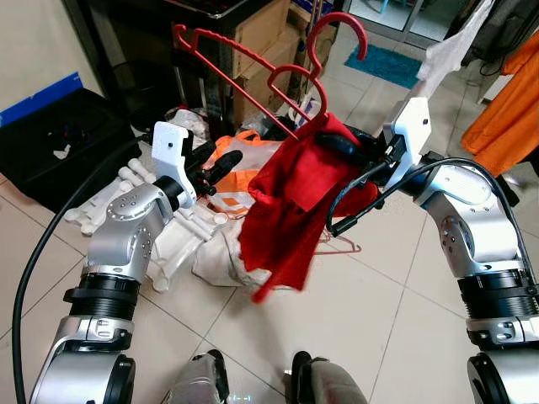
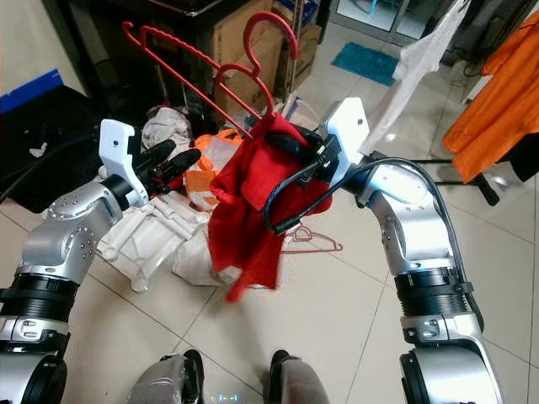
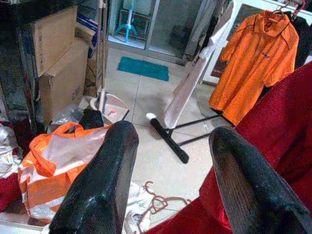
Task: Hang hanger
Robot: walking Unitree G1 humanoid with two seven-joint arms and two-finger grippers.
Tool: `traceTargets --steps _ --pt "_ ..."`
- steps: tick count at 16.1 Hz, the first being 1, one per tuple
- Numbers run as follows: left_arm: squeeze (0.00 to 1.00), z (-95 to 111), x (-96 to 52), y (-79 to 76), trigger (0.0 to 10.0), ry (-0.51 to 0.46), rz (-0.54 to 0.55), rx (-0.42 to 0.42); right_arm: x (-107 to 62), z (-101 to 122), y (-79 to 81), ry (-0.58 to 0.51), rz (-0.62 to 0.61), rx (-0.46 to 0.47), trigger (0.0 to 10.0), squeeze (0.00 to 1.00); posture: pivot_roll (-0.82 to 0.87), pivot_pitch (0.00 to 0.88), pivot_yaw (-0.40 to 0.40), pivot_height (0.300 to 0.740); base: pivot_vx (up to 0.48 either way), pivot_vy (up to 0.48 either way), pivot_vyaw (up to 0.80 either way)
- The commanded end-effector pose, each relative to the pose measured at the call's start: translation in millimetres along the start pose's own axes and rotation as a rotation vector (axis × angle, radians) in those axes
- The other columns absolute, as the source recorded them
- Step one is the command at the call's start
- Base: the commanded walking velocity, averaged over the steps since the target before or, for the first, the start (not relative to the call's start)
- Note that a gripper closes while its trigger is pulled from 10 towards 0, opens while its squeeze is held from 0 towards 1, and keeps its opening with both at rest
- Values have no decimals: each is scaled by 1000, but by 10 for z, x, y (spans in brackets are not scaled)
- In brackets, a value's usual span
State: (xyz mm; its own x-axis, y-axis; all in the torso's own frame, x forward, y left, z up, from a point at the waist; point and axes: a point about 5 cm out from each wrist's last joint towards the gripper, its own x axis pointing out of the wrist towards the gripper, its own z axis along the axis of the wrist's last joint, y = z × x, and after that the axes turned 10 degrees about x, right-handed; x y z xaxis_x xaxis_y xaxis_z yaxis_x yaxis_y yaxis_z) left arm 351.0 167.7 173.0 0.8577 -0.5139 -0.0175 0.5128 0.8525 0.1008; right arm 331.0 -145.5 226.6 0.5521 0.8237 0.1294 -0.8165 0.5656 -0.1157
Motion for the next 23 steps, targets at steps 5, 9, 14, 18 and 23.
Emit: traceTargets --steps 5,9,14,18,23 --pt "0 48 25 -9 10000 -9 -11 20 8 93 18 -32 19 -21 0 0 -109 147 -47 740 0 0 0" --pt "0 48 25 -9 10000 -9 -11 20 8 93 18 -32 19 -21 0 0 -109 147 -47 740 0 0 0" --pt "0 -134 63 -278 10000 -13 -110 -10 -63 -632 -14 105 -97 122 0 0 -121 179 -41 740 0 0 0" --pt "0 -129 64 -368 10000 -19 -176 14 -55 -628 -11 99 -93 121 0 0 -122 184 -44 740 0 0 0" --pt "0 -335 -21 -427 10000 88 -277 65 6 -492 -28 50 -61 95 0 0 -120 190 -46 740 0 0 0"
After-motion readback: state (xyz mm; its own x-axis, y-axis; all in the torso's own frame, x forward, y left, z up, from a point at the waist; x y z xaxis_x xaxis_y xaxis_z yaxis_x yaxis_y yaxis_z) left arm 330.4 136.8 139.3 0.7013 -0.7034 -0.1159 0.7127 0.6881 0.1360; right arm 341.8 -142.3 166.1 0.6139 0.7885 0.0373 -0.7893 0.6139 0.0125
